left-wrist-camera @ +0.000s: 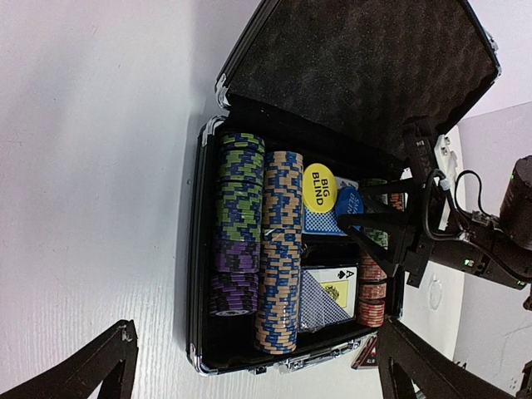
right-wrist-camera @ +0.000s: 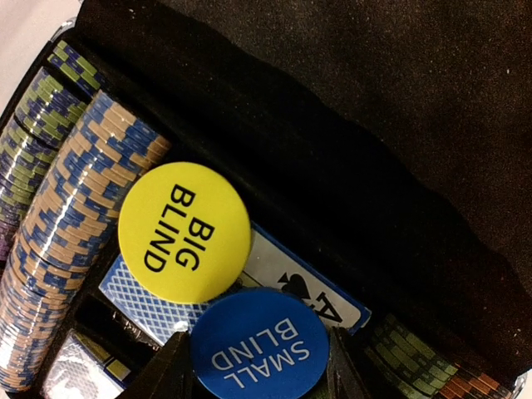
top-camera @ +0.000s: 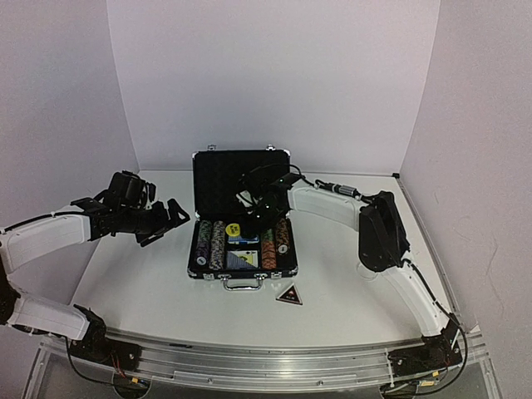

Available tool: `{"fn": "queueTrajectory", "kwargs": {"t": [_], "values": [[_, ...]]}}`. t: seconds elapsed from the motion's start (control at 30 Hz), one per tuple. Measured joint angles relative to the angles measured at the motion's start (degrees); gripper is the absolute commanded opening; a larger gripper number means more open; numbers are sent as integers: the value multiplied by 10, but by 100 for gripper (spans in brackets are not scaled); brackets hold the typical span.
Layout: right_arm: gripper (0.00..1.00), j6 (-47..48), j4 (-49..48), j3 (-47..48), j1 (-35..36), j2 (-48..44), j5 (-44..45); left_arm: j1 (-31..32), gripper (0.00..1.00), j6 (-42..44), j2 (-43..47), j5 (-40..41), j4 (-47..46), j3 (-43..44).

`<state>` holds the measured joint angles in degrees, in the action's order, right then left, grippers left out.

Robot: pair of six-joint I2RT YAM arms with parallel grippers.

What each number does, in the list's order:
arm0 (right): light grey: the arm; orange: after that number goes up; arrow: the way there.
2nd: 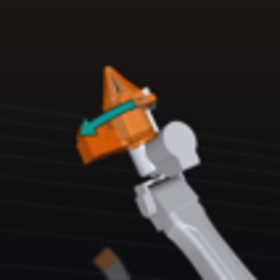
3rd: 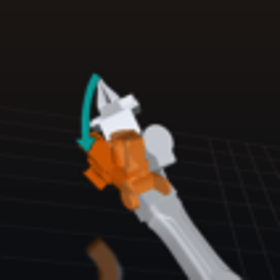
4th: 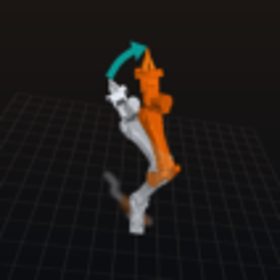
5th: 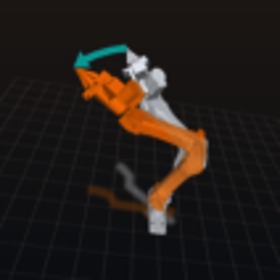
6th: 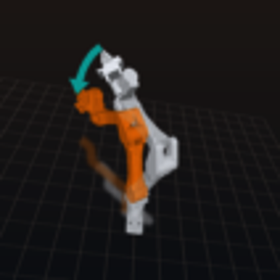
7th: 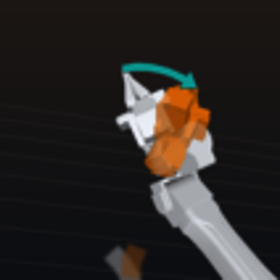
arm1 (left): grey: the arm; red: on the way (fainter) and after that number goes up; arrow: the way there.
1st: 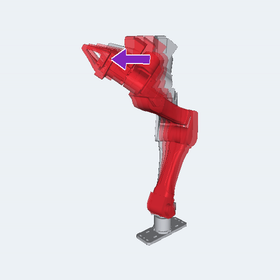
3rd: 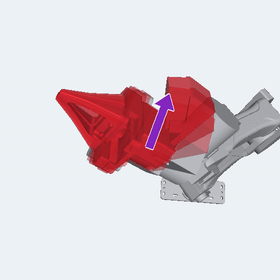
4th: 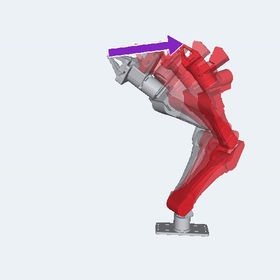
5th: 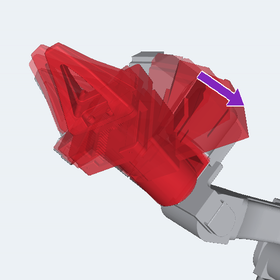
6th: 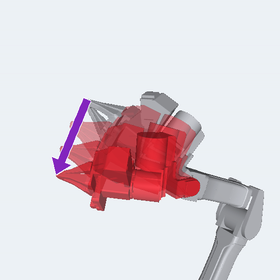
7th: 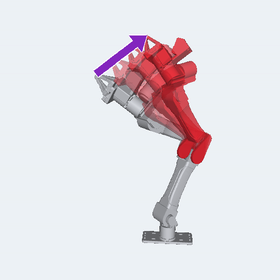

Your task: Pack up texas hold em set

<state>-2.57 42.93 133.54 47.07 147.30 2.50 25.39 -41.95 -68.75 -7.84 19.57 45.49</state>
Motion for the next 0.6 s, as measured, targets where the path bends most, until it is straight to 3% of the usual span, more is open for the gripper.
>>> {"fn": "queueTrajectory", "kwargs": {"t": [0.6], "values": [[75, 6, -15, 13, 3, 8, 24, 0, 100, 1, 0, -1, 0, 0]]}}
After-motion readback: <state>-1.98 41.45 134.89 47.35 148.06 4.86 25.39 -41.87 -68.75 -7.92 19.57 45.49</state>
